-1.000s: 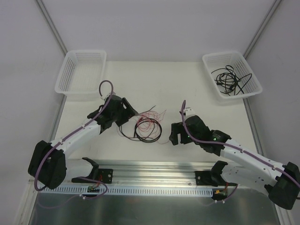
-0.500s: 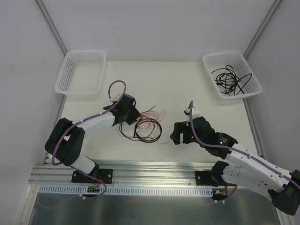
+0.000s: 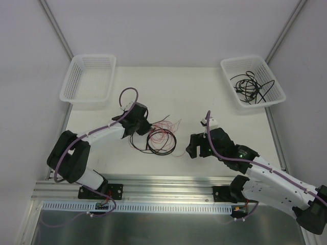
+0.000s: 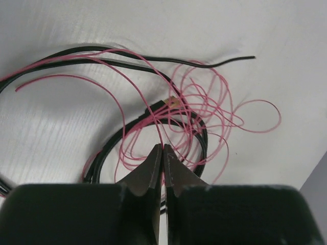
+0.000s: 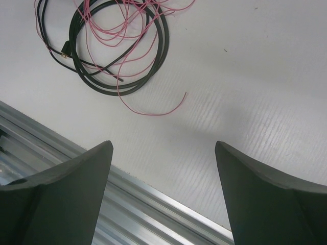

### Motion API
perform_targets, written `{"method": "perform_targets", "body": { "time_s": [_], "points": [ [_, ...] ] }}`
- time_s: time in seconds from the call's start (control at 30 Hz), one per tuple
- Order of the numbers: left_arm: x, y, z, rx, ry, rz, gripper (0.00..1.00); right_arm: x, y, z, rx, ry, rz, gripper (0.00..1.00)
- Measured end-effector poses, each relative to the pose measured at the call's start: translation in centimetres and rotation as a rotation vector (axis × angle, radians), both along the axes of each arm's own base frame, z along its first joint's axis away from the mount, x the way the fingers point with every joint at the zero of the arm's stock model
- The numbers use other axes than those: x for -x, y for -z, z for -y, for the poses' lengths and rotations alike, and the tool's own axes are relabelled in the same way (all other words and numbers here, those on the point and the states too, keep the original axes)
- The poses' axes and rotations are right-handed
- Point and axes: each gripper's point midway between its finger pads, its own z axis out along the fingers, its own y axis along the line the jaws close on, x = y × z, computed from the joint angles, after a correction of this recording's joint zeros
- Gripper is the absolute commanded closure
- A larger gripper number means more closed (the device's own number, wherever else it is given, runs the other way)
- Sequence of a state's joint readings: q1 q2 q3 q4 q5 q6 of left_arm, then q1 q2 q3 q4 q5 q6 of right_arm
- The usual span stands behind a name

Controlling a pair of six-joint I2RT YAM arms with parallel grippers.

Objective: Untangle the cables

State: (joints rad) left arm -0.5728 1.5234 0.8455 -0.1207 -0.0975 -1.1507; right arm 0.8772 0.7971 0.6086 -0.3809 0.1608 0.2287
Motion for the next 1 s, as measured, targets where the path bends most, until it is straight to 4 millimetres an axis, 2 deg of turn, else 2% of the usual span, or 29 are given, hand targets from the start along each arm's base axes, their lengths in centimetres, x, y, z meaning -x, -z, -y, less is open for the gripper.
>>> {"method": "perform_targets", "body": {
  "time_s": [0.1, 0.2, 0.3, 0.4, 0.57, 0.67, 0.77, 0.9, 1.0],
  "points": [
    [0.5, -2.9, 0.1, -0.002, 0.065, 0.070, 1.00, 0.0, 0.2, -0.1, 0.002, 0.002, -0.006, 0.14],
    [0.2, -7.8, 0.6, -0.004, 0.149, 0.165, 1.00, -0.1, 0.5, -0.2, 0.008, 0.004, -0.015, 0.14],
    [-0.5, -14.2, 1.6, 0.014, 0.240, 0.287, 1.00, -0.1, 0.5, -0.2, 0.006, 0.008, -0.019, 0.14],
    [-0.2, -21.9, 2.7, 0.059, 0.347, 0.428, 1.00, -0.2, 0.5, -0.3, 0.001, 0.010, -0.019, 0.15],
    [1.9, -34.5, 3.3, 0.134, 0.492, 0.673, 1.00, -0.4, 0.1, -0.7, -0.019, 0.010, -0.005, 0.15],
    [4.0, -40.9, 2.9, 0.172, 0.551, 0.818, 1.00, -0.5, -0.3, -1.1, -0.039, 0.002, 0.005, 0.15],
    [6.1, -45.8, 2.3, 0.206, 0.590, 0.938, 1.00, -0.6, -0.7, -1.5, -0.058, -0.011, 0.015, 0.15],
    [8.3, -50.2, 1.4, 0.235, 0.611, 1.044, 1.00, -0.6, -1.8, -2.7, -0.101, -0.060, 0.043, 0.15],
    [9.3, -52.4, 0.8, 0.253, 0.606, 1.100, 1.00, -0.9, -3.0, -4.1, -0.137, -0.117, 0.077, 0.15]
  ]
}}
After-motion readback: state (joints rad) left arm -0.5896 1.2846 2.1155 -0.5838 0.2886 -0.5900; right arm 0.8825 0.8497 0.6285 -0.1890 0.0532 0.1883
